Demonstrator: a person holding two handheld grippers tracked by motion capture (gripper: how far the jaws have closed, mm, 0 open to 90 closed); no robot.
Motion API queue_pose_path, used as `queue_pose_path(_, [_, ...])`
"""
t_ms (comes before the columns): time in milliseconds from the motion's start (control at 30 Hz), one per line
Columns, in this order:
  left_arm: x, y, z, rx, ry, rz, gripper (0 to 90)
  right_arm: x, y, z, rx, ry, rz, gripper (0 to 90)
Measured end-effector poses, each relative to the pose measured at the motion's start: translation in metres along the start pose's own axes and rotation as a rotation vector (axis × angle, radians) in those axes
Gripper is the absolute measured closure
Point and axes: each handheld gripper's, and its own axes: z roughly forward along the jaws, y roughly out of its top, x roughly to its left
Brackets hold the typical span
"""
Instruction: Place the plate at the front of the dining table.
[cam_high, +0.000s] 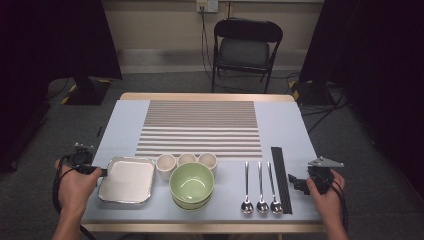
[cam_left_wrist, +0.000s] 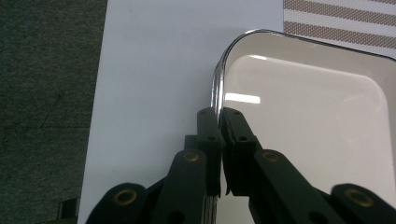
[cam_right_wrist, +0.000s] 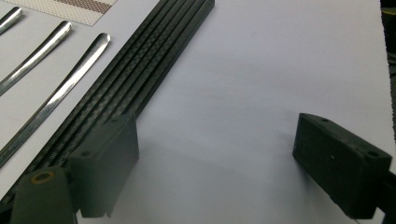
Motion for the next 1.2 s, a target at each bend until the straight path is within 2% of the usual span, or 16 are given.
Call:
queue_pose_path(567, [0.0031,-0.0009,-0.0032,-0.003,-0.011,-0.009,86.9,0.0001,0.0000,0.0000,0.000,0.000,0.000,13.2])
queue_pose_path(833, [0.0003,-0.0016,-0.0017,-0.009,0.007,0.025,86.7,0.0000,0.0000,0.0000,0.000,0.000,0.000,13.2])
queue_pose_path(1000, [0.0010,-0.0013,-0.0012,-0.007,-0.001,0.025,86.6,0.0000,-0.0001,0.0000,0.000,0.000,0.000,13.2])
queue_pose_path(1200, [-0.0003,-0.0009,-0.0003,-0.001,0.009,0.044,86.4,0.0000,0.0000,0.0000,0.000,0.000,0.000,13.2])
